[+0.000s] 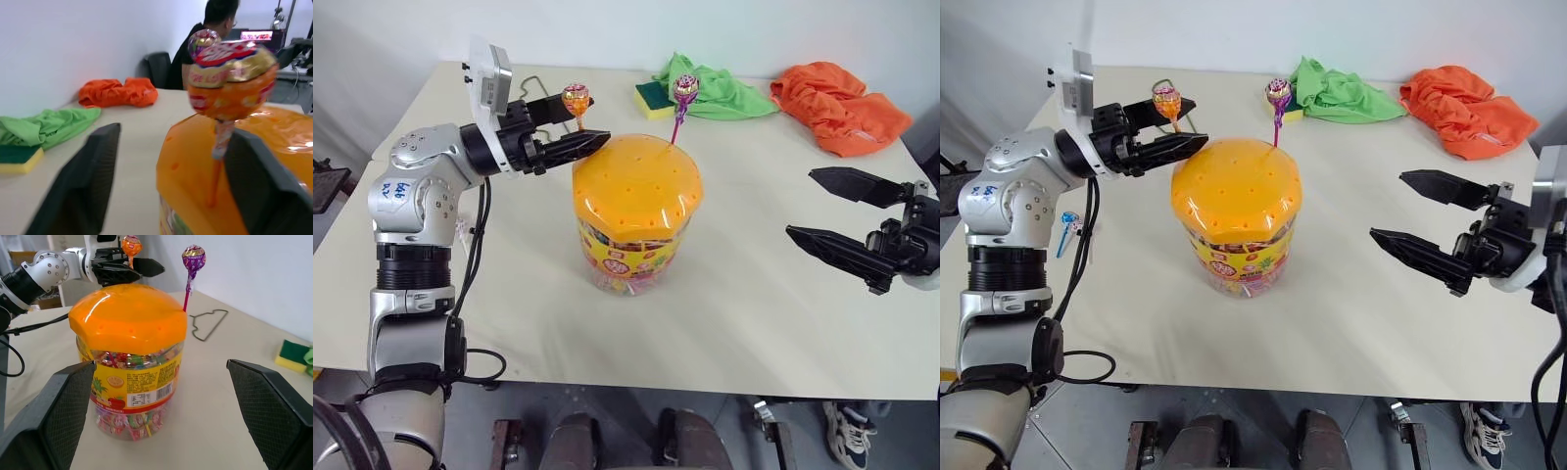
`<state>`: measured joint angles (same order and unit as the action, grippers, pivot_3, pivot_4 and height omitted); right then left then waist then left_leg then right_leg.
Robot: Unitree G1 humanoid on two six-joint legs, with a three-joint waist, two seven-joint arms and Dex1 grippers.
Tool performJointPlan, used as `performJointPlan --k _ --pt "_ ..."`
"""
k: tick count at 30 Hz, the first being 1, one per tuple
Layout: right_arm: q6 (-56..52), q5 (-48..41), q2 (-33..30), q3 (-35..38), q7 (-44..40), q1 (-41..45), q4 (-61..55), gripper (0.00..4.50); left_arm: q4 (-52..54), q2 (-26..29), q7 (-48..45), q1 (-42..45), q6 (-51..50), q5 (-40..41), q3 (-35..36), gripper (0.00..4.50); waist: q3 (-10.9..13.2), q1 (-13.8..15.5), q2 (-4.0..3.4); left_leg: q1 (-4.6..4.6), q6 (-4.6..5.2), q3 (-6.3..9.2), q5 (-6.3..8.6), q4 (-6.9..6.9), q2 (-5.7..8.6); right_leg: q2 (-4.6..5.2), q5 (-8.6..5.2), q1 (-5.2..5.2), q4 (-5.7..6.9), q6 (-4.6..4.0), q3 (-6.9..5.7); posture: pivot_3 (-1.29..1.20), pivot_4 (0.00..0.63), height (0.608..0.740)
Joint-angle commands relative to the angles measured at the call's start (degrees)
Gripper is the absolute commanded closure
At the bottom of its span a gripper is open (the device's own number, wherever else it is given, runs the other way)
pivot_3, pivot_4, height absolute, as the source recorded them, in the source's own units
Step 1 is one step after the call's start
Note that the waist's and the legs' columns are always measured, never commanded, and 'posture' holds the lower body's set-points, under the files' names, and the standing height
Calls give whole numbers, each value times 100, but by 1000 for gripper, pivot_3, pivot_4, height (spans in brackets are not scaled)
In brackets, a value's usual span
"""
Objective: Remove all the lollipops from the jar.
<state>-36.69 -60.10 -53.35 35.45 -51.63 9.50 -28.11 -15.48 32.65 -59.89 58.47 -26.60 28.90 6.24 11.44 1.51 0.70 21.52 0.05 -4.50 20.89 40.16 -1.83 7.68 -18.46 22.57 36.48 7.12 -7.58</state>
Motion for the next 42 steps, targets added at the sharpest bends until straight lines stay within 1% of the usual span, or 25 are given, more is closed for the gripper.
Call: performJointPlan --k 1,6,7,12,19,22,28,31,34,39,42 --pt "47 -189 18 331 114 -94 -254 0 -64 29 -76 299 109 23 72 2601 0 0 0 0 0 0 0 0 0 0 0 0 0 0 0 0 150 740" --pt "78 -280 4 422 189 -196 -325 0 -147 -23 -117 501 90 70 88 4242 0 5 0 0 0 1 0 1 0 0 0 0 1 0 0 0 150 740" --pt "82 -303 0 449 197 -218 -343 0 -152 -38 -113 555 84 90 103 4473 0 6 0 0 0 1 0 1 0 0 0 0 0 0 0 0 150 740" --pt "37 -490 -53 593 243 -301 -438 0 -190 -71 -24 805 32 142 200 4473 0 2 0 0 0 1 0 1 0 0 0 0 1 0 0 0 150 740" --pt "73 -484 -107 647 219 -380 -395 0 -277 -107 555 1088 178 14 413 4473 0 0 0 0 0 2 0 1 0 0 0 0 0 0 0 0 150 740" --pt "111 -413 -129 516 163 -285 -283 0 -355 211 1164 1167 -215 -352 358 4473 0 -2 0 0 0 2 0 1 0 0 0 0 0 0 1 0 150 740" --pt "181 -252 -154 101 -33 52 34 0 -498 917 2314 1162 -1600 -981 272 4473 0 -16 0 -3 0 1 0 -3 -1 -2 0 0 1 0 2 0 150 740" --pt "226 -130 -125 -172 -159 313 233 0 -700 1378 2824 994 -2163 -1436 216 4473 0 -18 0 -2 0 1 0 -3 -1 -2 0 1 0 0 2 0 150 740" --pt "270 -10 -80 -386 -277 516 391 0 -1072 1740 3195 965 -2803 -1851 17 4473 0 -25 0 -3 0 -1 0 -7 -1 -3 0 3 0 0 2 0 150 740" --pt "398 204 32 -794 -499 863 708 0 -2229 2193 4333 943 -3616 -2634 -9 4473 0 -4 6 -2 0 0 0 -3 1 -2 0 2 1 0 1 0 150 740" --pt "446 294 80 -933 -592 1012 839 0 -2669 2313 4754 906 -3854 -2889 19 4473 1 -10 8 -2 0 -1 0 -7 0 -3 0 4 1 0 0 0 150 740"
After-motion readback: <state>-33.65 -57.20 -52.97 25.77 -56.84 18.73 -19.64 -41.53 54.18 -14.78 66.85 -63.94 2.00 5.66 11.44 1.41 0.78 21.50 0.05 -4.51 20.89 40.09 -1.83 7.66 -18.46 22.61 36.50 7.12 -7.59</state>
